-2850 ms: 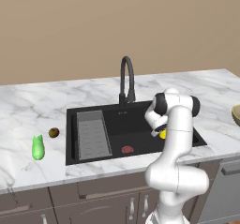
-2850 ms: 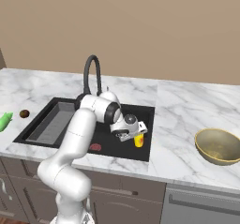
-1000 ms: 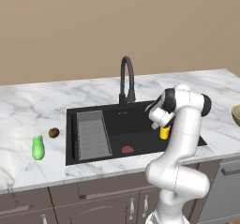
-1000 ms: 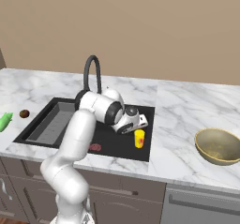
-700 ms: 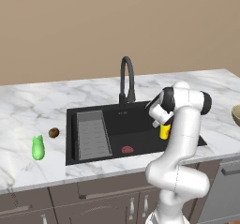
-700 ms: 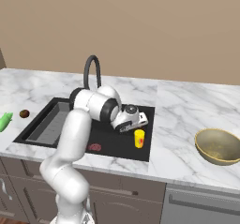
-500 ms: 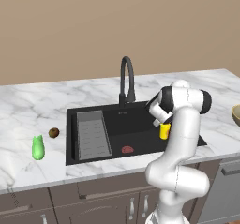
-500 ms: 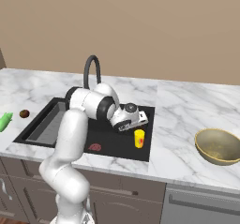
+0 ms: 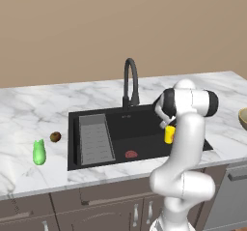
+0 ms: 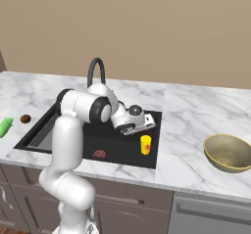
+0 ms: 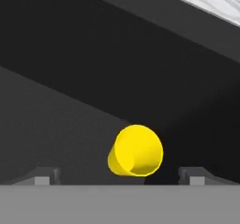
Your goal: Remove the corn and apple from the sink. Then move the bowl and cup from the counter to the sink for washing.
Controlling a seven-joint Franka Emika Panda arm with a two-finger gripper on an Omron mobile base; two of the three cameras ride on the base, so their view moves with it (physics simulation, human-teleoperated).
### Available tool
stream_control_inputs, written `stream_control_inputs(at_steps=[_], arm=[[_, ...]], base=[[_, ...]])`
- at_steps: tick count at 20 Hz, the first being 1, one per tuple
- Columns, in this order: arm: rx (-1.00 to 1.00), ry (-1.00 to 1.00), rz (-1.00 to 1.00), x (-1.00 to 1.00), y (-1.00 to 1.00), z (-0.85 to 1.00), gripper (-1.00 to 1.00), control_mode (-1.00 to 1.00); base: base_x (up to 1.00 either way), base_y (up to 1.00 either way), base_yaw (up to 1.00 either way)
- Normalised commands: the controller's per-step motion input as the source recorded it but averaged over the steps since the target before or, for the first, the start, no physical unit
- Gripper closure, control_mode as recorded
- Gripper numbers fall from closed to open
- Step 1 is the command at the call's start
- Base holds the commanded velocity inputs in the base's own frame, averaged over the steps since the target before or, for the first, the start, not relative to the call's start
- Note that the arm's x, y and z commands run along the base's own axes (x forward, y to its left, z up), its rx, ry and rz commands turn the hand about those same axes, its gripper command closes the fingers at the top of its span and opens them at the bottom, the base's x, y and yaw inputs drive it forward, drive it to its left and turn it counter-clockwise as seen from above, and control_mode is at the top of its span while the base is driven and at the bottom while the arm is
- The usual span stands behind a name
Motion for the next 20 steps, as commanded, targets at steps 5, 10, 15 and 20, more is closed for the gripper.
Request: stream_control_inputs(at_steps=[5, 10, 15, 20], arm=[[0.0, 0.0, -0.02, -0.19, 0.0, 0.43, -1.0, -1.0], [0.0, 0.0, 0.0, -0.19, 0.0, 0.45, -1.0, -1.0], [0.0, 0.0, 0.0, -0.18, 0.0, 0.44, -1.0, -1.0], [0.0, 0.0, -0.01, -0.17, 0.0, 0.42, -1.0, -1.0]], base=[[0.0, 0.0, 0.0], [0.0, 0.0, 0.0], [0.0, 0.0, 0.0], [0.0, 0.0, 0.0]])
